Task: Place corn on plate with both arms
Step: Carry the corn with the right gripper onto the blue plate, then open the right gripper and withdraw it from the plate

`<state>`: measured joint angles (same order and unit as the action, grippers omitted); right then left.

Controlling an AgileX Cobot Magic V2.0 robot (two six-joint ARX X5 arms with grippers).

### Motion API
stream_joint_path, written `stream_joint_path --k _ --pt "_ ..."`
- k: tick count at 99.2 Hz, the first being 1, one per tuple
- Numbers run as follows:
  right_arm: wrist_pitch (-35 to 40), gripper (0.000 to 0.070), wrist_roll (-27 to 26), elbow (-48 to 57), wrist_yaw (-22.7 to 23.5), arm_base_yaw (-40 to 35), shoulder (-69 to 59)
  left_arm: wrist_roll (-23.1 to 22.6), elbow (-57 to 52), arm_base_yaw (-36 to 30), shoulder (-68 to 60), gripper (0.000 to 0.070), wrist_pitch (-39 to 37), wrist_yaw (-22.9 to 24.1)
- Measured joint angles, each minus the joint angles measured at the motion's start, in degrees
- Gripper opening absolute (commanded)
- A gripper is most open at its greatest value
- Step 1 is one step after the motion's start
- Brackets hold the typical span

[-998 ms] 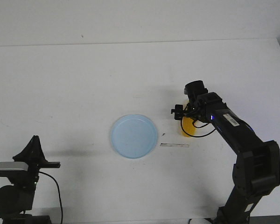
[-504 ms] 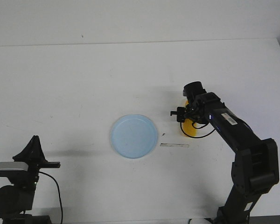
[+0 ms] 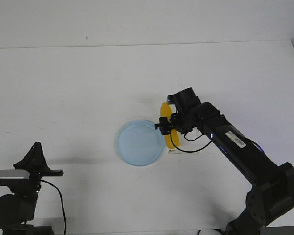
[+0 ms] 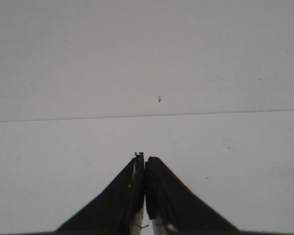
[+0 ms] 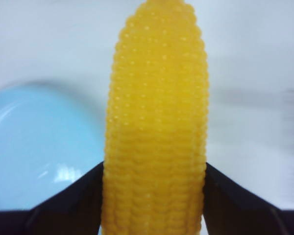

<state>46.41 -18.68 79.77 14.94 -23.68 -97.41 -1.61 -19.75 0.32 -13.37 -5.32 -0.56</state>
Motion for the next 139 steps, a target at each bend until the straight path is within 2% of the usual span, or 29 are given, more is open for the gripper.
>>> stream_joint_path --k 21,38,58,81,124,139 --pt "-4.61 0.0293 0.46 0.00 1.51 -8.70 -0.68 0.00 0.00 0.00 0.00 0.0001 -0.02 0.00" --pt "-7.82 0.0293 0.46 0.00 1.60 -12.33 -3.32 0.00 0.00 0.00 0.00 0.0001 -0.02 0.00" --pt "-7.80 0.0304 0.44 0.00 1.22 -12.74 -7.02 0.00 0.00 0.00 0.00 0.0001 -0.02 0.00" --pt "-7.80 0.0434 0.22 0.00 0.33 -13.05 -8.31 0.00 0.00 0.00 0.00 0.0001 0.00 0.00" --pt "-8.35 0.0435 1.77 0.00 -0.26 -12.59 -7.65 0.00 0.00 0.00 0.00 0.0001 0.00 0.00" --pt "-10.47 0.0434 2.93 0.00 -4.24 -12.13 -2.69 0.00 0.00 0.00 0.00 0.0001 -0.02 0.00"
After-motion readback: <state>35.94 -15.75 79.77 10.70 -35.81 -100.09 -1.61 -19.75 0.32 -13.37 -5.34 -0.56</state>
